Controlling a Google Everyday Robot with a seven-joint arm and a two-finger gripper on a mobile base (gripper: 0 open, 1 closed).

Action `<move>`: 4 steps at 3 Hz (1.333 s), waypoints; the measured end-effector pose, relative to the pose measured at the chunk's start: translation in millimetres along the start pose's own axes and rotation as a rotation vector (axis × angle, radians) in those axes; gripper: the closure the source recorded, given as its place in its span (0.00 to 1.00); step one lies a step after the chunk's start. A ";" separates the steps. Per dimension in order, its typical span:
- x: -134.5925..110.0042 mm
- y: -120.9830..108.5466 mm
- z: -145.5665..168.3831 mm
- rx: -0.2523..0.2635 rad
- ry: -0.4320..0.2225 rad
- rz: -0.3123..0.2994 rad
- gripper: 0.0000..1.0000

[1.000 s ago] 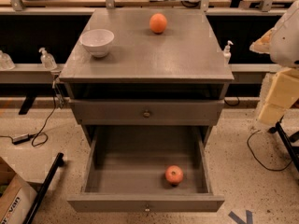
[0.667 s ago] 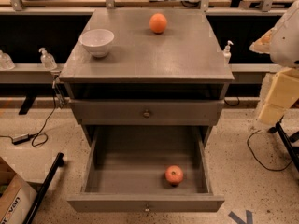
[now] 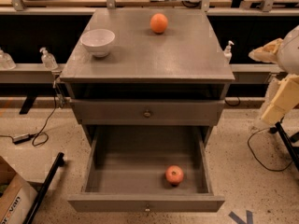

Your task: Pick apple from middle drawer and place on counter

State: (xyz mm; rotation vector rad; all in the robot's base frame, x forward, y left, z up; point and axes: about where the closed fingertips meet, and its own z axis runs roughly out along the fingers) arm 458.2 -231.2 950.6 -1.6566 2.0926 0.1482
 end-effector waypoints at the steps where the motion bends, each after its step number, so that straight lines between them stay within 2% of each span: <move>1: -0.9 0.4 7.9 -0.013 -0.021 0.007 0.00; 2: 5.1 -2.3 16.4 -0.009 -0.072 0.057 0.00; 3: 0.8 -6.8 63.3 -0.018 -0.208 0.093 0.00; 4: -1.6 -13.5 100.6 -0.026 -0.282 0.107 0.00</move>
Offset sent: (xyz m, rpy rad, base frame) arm 0.0104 -0.0063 -0.0266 0.1627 0.0124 -0.0816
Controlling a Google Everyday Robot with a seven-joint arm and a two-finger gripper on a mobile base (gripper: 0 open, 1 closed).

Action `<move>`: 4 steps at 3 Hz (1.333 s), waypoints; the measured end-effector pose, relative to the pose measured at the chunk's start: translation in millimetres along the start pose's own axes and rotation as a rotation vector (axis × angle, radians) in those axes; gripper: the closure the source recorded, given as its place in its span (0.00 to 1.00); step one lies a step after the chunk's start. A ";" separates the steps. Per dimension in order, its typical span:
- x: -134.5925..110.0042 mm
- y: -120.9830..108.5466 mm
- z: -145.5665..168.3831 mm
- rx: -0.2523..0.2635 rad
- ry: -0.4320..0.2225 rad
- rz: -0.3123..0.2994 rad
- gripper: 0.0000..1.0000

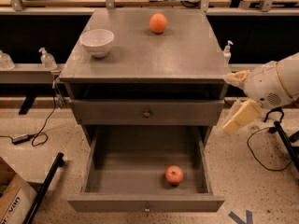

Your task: Pick apple from middle drawer and place on counter

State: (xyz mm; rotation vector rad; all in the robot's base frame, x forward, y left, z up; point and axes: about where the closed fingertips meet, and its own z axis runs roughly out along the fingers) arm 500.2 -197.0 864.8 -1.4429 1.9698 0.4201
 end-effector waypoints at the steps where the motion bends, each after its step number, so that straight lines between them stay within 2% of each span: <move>1: 1.2 -1.4 4.6 0.002 -0.011 0.007 0.00; 2: 7.0 0.4 14.4 -0.007 -0.033 0.030 0.00; 3: 18.1 10.7 46.8 -0.025 -0.080 0.056 0.00; 4: 41.6 19.9 86.2 -0.061 -0.111 0.095 0.00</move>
Offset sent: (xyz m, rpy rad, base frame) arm 0.0035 0.0023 -0.0283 0.0782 0.0248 -0.0315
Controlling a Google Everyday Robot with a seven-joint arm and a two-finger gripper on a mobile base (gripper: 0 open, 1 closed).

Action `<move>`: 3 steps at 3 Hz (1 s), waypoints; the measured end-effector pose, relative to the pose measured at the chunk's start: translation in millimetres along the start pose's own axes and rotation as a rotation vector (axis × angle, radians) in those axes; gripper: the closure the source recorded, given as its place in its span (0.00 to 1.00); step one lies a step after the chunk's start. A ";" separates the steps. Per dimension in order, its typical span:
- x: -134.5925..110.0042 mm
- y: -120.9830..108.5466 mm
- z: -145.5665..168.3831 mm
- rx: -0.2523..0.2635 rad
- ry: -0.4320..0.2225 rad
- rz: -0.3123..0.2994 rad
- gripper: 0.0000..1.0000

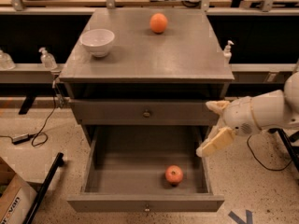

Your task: Pick apple from middle drawer and place on counter

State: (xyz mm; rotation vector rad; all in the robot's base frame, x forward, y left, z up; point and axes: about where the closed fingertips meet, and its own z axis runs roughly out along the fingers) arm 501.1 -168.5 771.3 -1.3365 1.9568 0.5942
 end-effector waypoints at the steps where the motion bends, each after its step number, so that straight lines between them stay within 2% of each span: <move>1: 29.0 2.4 32.1 -0.034 -0.018 0.027 0.00; 2: 32.9 2.5 36.5 -0.040 -0.020 0.031 0.00; 3: 36.0 3.3 39.3 -0.029 0.020 0.026 0.00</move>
Offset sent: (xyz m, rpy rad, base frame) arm -0.0001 0.0053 -0.0431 0.0324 0.0331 0.0084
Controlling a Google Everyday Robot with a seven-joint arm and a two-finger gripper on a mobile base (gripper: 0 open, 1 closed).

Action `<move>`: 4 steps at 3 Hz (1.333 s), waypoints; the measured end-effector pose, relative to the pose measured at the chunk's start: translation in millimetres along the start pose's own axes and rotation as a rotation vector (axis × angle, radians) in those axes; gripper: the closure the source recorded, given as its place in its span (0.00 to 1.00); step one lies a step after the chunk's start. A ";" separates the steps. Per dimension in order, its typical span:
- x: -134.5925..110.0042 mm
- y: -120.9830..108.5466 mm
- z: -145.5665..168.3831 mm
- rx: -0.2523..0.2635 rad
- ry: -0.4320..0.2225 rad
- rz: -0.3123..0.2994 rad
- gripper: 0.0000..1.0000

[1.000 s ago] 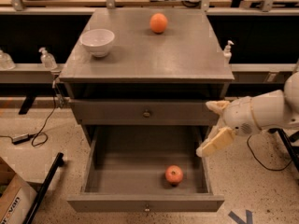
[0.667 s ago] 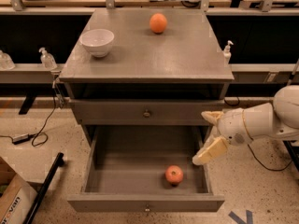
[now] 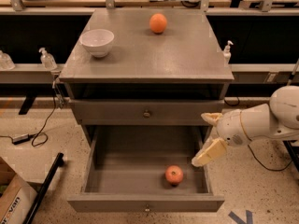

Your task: Pick apple from middle drawer and place on counter

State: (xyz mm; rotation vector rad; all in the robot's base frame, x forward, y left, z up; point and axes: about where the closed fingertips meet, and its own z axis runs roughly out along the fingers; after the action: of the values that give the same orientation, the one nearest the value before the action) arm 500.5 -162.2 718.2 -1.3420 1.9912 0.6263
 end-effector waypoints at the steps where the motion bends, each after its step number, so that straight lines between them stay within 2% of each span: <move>1: 8.9 -4.6 23.1 0.015 0.029 0.003 0.00; 2: 24.6 -11.9 49.4 0.043 0.024 0.025 0.00; 3: 62.2 -28.3 86.1 0.075 0.014 0.072 0.00; 4: 62.2 -28.3 86.1 0.075 0.014 0.072 0.00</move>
Offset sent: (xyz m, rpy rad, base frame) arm 0.0306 0.0171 -0.0922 -0.0181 -0.0105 -0.1099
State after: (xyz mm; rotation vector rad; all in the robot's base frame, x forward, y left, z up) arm 531.6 -151.4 613.3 -1.2387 2.0610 0.5706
